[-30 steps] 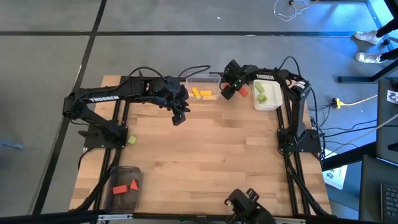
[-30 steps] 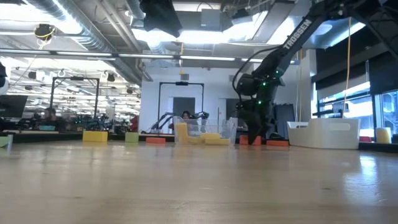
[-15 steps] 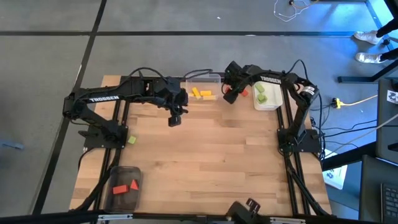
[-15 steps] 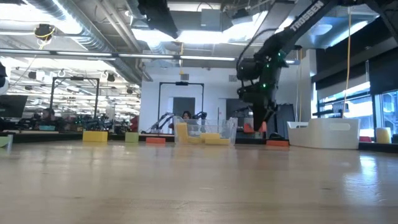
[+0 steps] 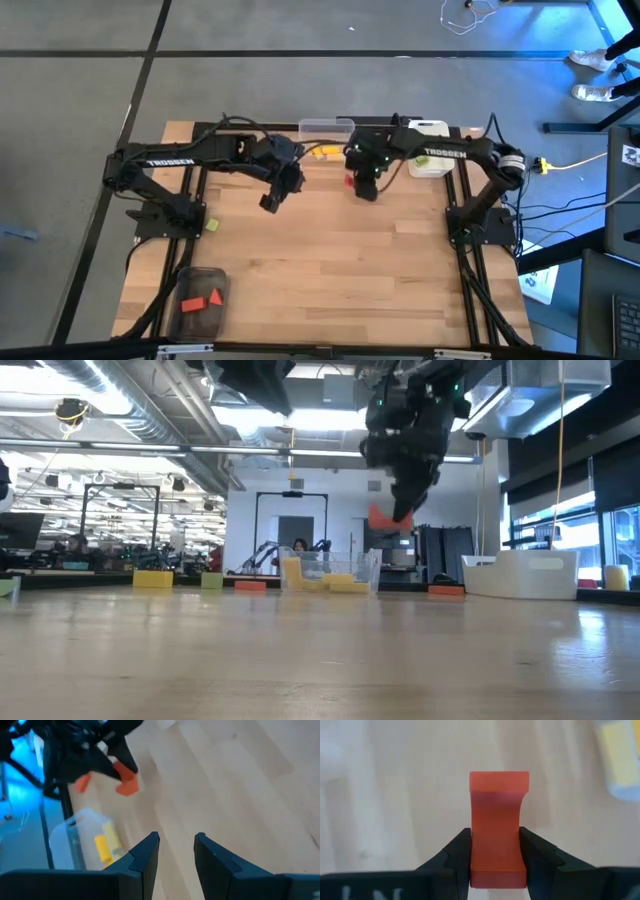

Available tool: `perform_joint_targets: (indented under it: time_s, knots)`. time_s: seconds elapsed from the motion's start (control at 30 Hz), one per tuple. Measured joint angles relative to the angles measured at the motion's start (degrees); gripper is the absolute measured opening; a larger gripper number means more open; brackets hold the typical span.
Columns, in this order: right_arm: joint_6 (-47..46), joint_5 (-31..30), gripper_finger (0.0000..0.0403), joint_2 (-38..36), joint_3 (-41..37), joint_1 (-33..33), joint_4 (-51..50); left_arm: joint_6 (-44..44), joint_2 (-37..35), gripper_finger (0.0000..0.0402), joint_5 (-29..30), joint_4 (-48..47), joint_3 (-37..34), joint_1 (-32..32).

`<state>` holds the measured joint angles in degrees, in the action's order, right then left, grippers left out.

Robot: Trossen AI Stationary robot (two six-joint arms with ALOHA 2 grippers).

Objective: Sort & place blocks by color
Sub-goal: Put the orange arched block into the black bin

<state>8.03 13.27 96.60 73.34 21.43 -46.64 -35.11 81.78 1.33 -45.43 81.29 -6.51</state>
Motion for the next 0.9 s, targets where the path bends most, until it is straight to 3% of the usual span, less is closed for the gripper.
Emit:
perform_joint_targets:
  time_s: [0.17, 0.43, 0.7, 0.9]
  knots:
    - [0.0, -0.1, 0.0130, -0.7, 0.0, -6.1, 0.9, -3.9, 2.9, 0.0115, -3.0, 2.1, 0.0, 2.4]
    - [0.0, 0.2, 0.0130, -0.7, 0.0, -13.2, 2.0, -15.4, 10.1, 0.0115, -0.6, 7.4, 0.0, 6.8]
    - [2.3, 5.5, 0.0130, -0.7, 0.0, -16.5, 3.3, -27.7, 15.2, 0.0115, 2.2, 13.3, 0.0, 10.9]
    - [6.0, 8.0, 0.0130, -0.7, 0.0, -17.4, 4.5, -32.1, 15.8, 0.0115, 2.1, 16.3, 0.0, 11.6]
